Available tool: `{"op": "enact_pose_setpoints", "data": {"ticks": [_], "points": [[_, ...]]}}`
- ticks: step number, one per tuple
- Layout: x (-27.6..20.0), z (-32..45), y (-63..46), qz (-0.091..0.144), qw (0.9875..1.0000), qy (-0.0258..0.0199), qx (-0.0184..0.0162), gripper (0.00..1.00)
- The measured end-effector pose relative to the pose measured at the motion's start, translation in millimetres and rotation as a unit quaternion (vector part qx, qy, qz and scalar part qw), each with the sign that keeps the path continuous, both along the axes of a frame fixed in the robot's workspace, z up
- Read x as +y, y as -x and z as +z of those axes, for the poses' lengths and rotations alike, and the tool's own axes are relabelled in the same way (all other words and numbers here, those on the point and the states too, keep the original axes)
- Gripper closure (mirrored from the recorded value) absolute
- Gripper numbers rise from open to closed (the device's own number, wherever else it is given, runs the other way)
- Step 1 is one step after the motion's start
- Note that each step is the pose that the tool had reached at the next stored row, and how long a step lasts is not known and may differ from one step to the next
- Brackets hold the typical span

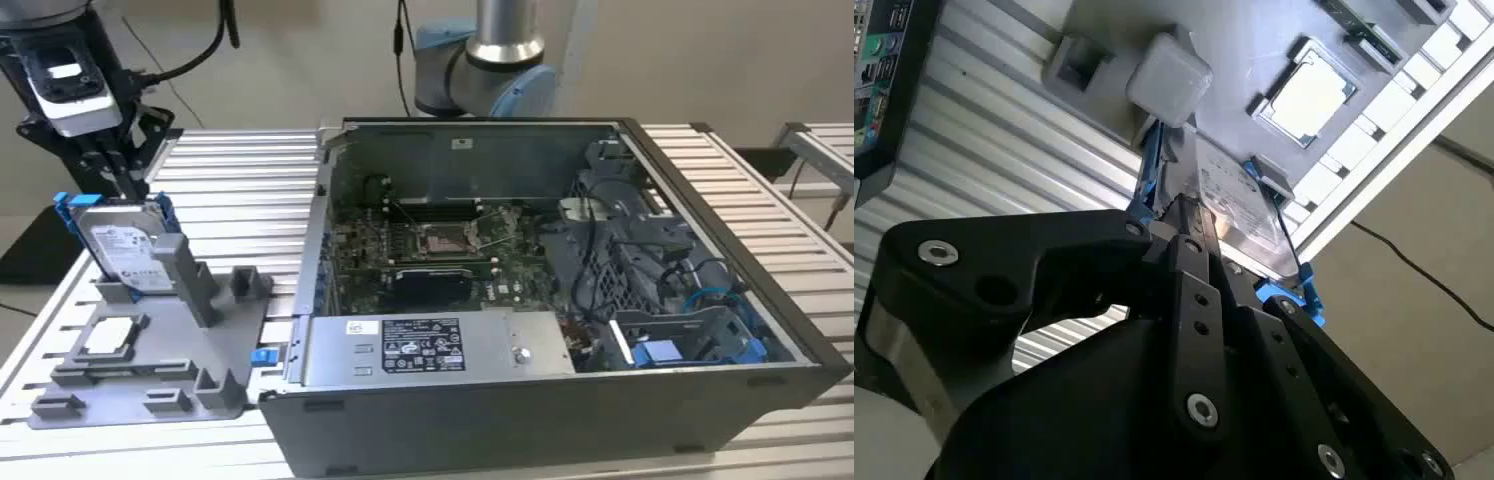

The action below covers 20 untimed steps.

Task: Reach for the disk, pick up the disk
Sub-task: 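Reach for the disk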

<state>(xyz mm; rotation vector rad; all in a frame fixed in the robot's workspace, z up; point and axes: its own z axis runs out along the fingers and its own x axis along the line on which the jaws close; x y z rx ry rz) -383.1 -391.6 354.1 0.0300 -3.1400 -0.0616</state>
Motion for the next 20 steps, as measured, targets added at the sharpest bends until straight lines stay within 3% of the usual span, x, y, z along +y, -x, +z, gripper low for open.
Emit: {"op": "enact_pose_setpoints", "data": {"ticks": [11,13,16,18,20], "points": [[0.0,0.0,0.0,0.000,1.0000,-0.0002,0.0000,1.00],[3.5,-0.2,0.1,0.000,1.0000,-0.0003,0.0000,1.00],[14.1,-0.8,1.5,0.000,1.0000,-0.0002,0.0000,1.00],[19.1,-1.5,9.7,0.000,1.0000,-0.0002,-0.0001,1.00],[20.6,-2.0,18.7,0.000,1.0000,-0.0002,-0.0003,1.00]]}}
